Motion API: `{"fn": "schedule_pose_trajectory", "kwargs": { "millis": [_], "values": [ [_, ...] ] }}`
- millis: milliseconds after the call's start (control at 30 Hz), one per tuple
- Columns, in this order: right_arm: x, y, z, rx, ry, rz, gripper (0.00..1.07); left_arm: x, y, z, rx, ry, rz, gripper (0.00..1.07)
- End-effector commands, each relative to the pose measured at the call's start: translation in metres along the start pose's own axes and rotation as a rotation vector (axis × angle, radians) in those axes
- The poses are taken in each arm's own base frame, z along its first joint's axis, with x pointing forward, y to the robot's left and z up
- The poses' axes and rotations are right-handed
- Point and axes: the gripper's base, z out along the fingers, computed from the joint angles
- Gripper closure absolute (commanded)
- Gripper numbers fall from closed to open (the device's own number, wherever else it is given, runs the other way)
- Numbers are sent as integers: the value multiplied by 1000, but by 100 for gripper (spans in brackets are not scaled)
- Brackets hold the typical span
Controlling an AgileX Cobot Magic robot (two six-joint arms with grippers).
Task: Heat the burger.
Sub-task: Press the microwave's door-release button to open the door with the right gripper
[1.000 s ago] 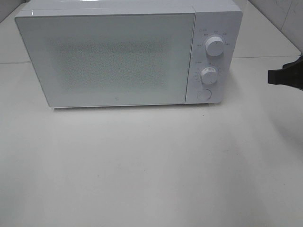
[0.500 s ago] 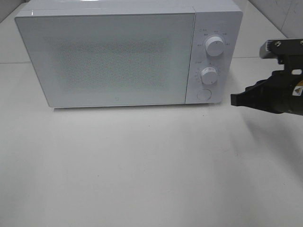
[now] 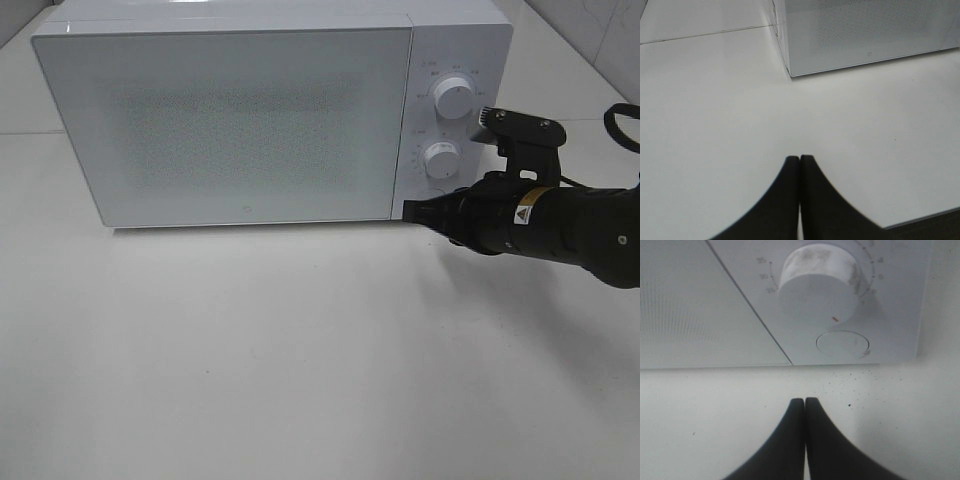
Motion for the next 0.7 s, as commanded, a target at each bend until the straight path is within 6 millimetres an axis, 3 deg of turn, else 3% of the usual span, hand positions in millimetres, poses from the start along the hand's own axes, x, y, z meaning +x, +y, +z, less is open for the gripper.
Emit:
{"fn": "schedule_pose_trajectory", "kwargs": {
  "millis": [33, 267, 700],
  "values": [
    [-5, 2, 4, -23, -42, 86, 107, 0, -1, -1, 2, -24, -1, 106],
    [0, -3, 15, -33, -110, 386, 107, 0, -1, -1, 2, -24, -1, 106],
    [14, -17, 30, -12, -206, 784, 107, 0, -1, -1, 2, -24, -1, 106]
  ]
}}
